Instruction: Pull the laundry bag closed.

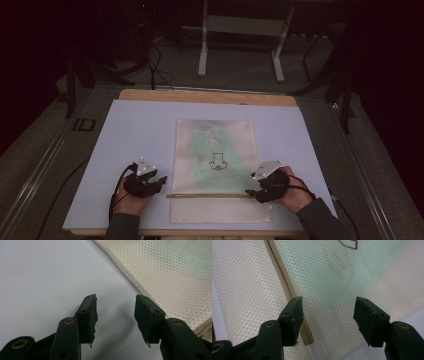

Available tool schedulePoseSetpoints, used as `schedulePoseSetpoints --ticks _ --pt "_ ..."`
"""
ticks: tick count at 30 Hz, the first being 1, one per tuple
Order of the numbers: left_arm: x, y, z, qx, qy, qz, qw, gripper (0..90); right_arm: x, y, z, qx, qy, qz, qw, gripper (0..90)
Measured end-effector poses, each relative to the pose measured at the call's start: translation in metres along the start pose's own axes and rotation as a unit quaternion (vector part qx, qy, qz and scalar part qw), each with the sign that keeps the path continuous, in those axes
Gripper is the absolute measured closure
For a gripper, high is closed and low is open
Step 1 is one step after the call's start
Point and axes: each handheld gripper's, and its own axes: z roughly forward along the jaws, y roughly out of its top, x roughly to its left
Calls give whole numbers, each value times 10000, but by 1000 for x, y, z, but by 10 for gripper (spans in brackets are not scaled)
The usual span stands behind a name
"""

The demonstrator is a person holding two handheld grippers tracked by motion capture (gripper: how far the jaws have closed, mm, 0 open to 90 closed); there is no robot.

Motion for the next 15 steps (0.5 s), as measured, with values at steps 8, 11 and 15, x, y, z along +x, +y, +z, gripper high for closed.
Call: schedulePoseSetpoints --ticks 8,11,15 --pt "0 0 0 3 -10 17 10000 517 5 8 5 56 58 -163 9998 422" --pt "0 0 0 9 -13 22 10000 517 5 12 6 34 120 -239 9996 435" --pt "0 0 0 14 -26 29 10000 516 7 16 7 79 211 -323 9992 451"
